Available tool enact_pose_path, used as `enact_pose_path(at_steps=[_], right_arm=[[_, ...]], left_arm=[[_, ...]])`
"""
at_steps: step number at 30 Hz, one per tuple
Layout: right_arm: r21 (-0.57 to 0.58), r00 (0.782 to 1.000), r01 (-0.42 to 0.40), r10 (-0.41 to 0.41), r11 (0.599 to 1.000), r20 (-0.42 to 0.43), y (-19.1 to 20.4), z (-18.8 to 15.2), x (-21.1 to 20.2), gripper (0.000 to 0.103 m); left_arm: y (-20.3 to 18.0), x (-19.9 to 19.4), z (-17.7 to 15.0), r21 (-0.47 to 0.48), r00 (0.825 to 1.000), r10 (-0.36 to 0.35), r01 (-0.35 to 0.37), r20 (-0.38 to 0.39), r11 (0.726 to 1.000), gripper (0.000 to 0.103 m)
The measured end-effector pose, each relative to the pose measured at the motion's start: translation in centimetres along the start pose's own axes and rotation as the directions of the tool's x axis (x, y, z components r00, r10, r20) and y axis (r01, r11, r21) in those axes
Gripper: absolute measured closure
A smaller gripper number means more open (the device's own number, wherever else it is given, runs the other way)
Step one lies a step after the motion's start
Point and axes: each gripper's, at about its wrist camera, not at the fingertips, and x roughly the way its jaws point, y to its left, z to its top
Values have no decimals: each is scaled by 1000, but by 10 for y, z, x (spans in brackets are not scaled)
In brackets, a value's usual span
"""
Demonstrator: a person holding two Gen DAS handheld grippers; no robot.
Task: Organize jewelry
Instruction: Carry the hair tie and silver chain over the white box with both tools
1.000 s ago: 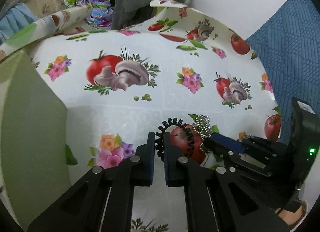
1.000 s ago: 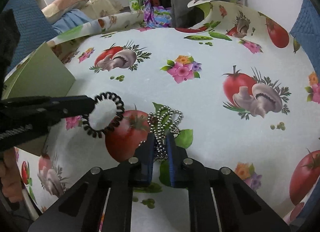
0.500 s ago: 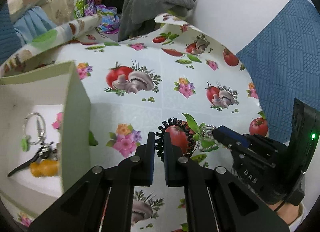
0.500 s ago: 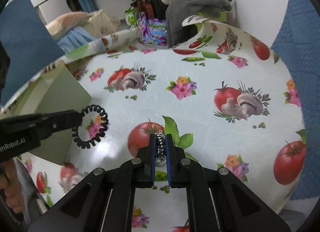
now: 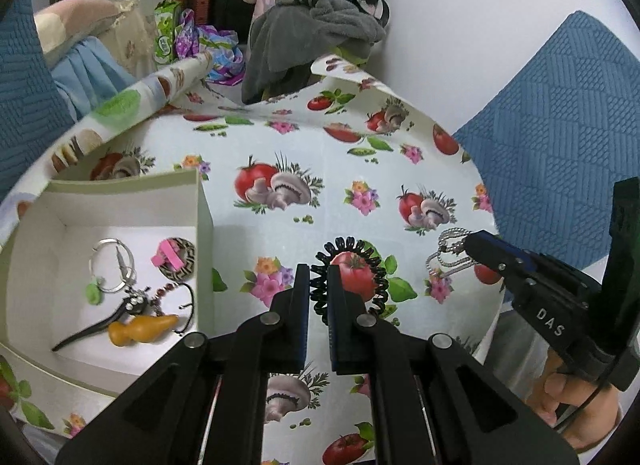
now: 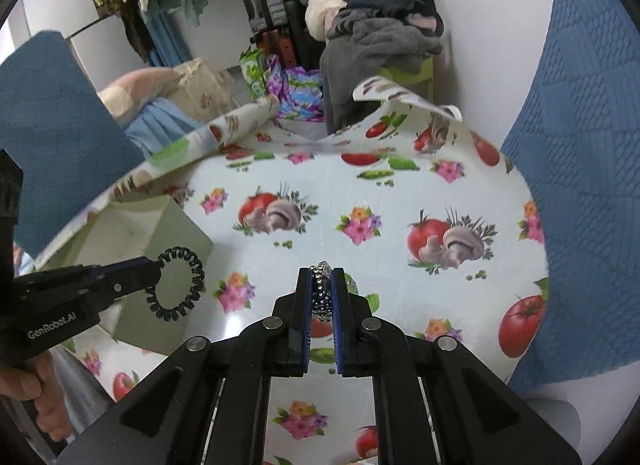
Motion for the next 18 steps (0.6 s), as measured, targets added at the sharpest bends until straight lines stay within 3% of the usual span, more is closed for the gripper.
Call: enact_pose_path(at_steps=[18], right_arm=[[-40,991,-9,14,999,129,77,74,-72,96]], left_arm=[[25,-93,50,54,995,-1,-5,103,999,95]])
